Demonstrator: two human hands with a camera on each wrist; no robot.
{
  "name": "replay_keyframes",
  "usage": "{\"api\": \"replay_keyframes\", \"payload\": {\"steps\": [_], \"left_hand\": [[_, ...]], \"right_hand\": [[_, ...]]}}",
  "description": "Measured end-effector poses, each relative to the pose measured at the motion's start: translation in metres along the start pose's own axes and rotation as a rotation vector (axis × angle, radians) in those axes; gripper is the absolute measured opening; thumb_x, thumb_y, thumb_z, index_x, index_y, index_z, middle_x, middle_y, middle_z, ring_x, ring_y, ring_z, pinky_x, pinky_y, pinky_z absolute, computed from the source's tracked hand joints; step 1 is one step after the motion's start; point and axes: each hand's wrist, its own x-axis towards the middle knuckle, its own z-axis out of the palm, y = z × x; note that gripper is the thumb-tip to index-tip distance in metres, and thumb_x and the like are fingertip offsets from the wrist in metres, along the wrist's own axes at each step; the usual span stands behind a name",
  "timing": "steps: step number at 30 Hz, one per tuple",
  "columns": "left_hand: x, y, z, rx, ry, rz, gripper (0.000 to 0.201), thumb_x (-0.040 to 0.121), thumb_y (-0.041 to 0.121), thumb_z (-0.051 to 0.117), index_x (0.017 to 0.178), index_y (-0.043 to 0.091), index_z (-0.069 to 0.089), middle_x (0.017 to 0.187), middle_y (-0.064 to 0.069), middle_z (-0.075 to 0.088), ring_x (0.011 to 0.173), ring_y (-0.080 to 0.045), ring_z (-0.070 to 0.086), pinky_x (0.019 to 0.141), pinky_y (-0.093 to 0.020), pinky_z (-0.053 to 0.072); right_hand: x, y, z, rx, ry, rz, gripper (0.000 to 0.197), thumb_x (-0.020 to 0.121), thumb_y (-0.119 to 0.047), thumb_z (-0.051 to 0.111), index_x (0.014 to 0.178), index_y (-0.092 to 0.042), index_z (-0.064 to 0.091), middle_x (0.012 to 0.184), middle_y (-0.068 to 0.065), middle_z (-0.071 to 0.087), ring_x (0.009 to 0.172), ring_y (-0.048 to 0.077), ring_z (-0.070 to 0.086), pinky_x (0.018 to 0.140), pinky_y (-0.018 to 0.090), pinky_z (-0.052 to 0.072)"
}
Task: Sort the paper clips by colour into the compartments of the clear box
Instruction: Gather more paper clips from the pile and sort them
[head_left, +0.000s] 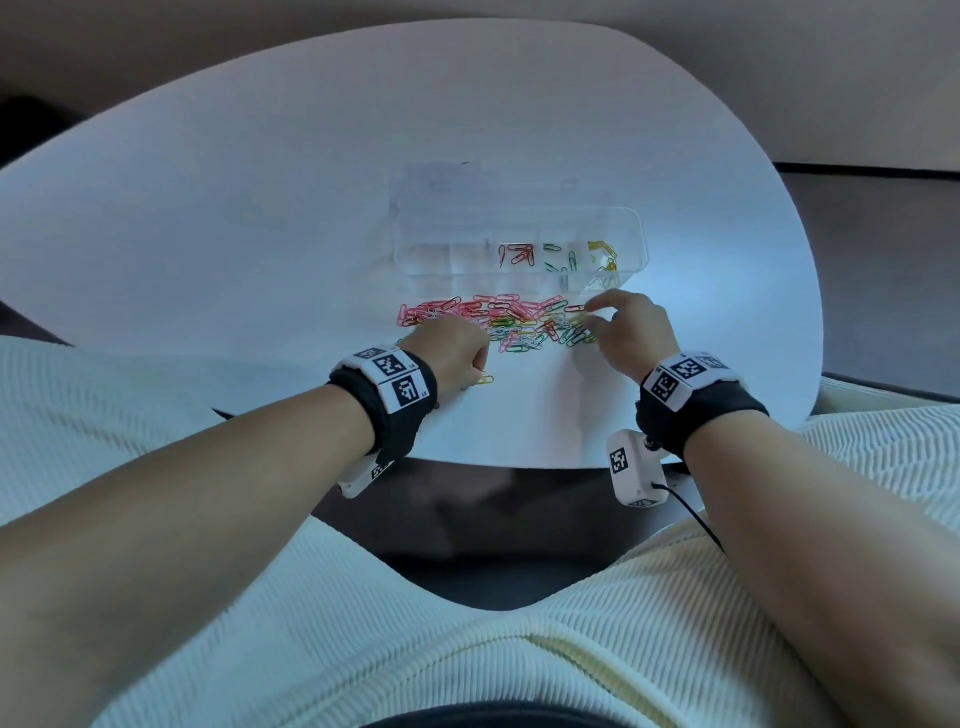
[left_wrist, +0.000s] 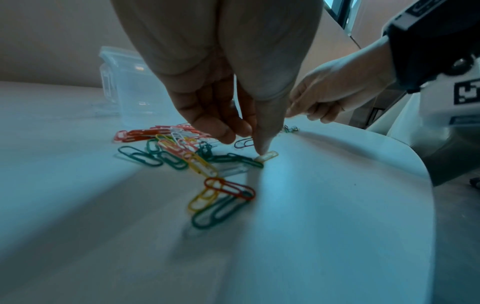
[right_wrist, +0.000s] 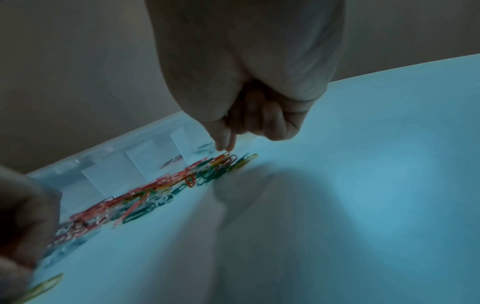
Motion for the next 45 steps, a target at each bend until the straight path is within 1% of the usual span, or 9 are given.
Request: {"api": "replay_keyframes", "payload": {"steps": [9, 13, 16, 20, 24, 28, 38, 41, 45], "left_hand": [[-0.002, 0.003, -0.016, -0.407, 0.167, 0.001, 0.008, 0.082, 0.014, 0.070, 0.086, 0.018, 0.064, 0.082, 0.003, 0.064, 0.078, -0.016, 0.060, 0.071, -0.025, 0.049], [0.007, 0.014, -0.016, -0.492, 0.125, 0.010, 0.019, 0.085, 0.011, 0.069, 0.103, 0.017, 0.067, 0.082, 0.003, 0.066, 0.075, -0.012, 0.063, 0.070, -0.021, 0.048], [0.019, 0.026, -0.018, -0.549, 0.126, -0.021, 0.020, 0.088, 0.000, 0.054, 0.098, 0.012, 0.067, 0.083, 0.000, 0.065, 0.070, -0.010, 0.060, 0.066, -0.019, 0.045], [0.036, 0.046, -0.011, -0.401, 0.159, -0.120, 0.028, 0.092, 0.007, 0.035, 0.095, 0.011, 0.062, 0.097, -0.005, 0.062, 0.088, -0.024, 0.057, 0.077, -0.031, 0.047], [0.049, 0.054, 0.001, -0.150, 0.142, -0.162, 0.021, 0.089, 0.034, 0.052, 0.096, 0.015, 0.059, 0.089, -0.004, 0.061, 0.080, -0.025, 0.056, 0.066, -0.030, 0.044], [0.059, 0.053, 0.005, -0.045, 0.119, -0.148, 0.023, 0.091, 0.031, 0.056, 0.103, 0.012, 0.060, 0.097, -0.008, 0.065, 0.085, -0.028, 0.062, 0.075, -0.037, 0.054], [0.055, 0.052, 0.001, -0.154, 0.195, -0.143, 0.016, 0.093, 0.020, 0.053, 0.090, 0.013, 0.067, 0.091, -0.005, 0.067, 0.081, -0.025, 0.061, 0.066, -0.030, 0.046], [0.043, 0.049, 0.003, -0.283, 0.249, -0.172, 0.014, 0.089, 0.019, 0.051, 0.085, 0.014, 0.063, 0.087, -0.004, 0.066, 0.080, -0.024, 0.060, 0.069, -0.031, 0.049], [0.028, 0.043, -0.001, -0.673, 0.242, -0.210, 0.026, 0.091, 0.018, 0.042, 0.065, 0.017, 0.037, 0.064, 0.000, 0.043, 0.058, -0.020, 0.036, 0.053, -0.029, 0.027]], "right_hand": [[-0.006, -0.009, -0.010, -0.053, -0.081, 0.055, 0.009, 0.082, -0.028, 0.075, 0.085, -0.020, 0.075, 0.086, 0.003, 0.067, 0.075, 0.019, 0.059, 0.061, 0.024, 0.043], [-0.012, -0.023, -0.034, 0.033, -0.098, 0.013, 0.009, 0.084, -0.025, 0.074, 0.082, -0.016, 0.073, 0.074, -0.005, 0.060, 0.065, 0.008, 0.053, 0.051, 0.019, 0.035], [-0.017, -0.033, -0.053, 0.203, -0.130, 0.062, 0.013, 0.090, -0.021, 0.062, 0.084, -0.010, 0.065, 0.060, -0.001, 0.048, 0.050, 0.013, 0.041, 0.048, 0.023, 0.033], [-0.022, -0.045, -0.073, 0.610, -0.124, 0.214, 0.016, 0.080, -0.016, 0.040, 0.066, -0.019, 0.034, 0.047, -0.005, 0.033, 0.041, 0.014, 0.021, 0.046, 0.023, 0.018], [-0.027, -0.054, -0.084, 0.832, -0.246, 0.202, 0.017, 0.069, -0.015, 0.032, 0.065, -0.021, 0.017, 0.053, -0.003, 0.015, 0.056, 0.016, 0.003, 0.049, 0.026, 0.005], [-0.026, -0.059, -0.089, 0.944, -0.300, 0.156, 0.021, 0.077, -0.016, 0.031, 0.069, -0.019, 0.012, 0.062, 0.000, 0.009, 0.056, 0.017, 0.003, 0.052, 0.032, 0.005], [-0.021, -0.059, -0.087, 1.118, -0.264, 0.151, 0.024, 0.082, -0.013, 0.028, 0.062, -0.012, 0.042, 0.054, 0.004, 0.037, 0.044, 0.017, 0.022, 0.044, 0.024, 0.014], [-0.016, -0.055, -0.073, 0.938, -0.145, 0.216, 0.021, 0.079, -0.012, 0.036, 0.064, -0.010, 0.050, 0.056, 0.006, 0.044, 0.043, 0.018, 0.029, 0.044, 0.022, 0.023], [-0.011, -0.049, -0.051, 0.566, -0.066, 0.238, 0.017, 0.084, -0.018, 0.049, 0.074, -0.008, 0.059, 0.064, 0.005, 0.050, 0.050, 0.018, 0.038, 0.051, 0.026, 0.032]]}}
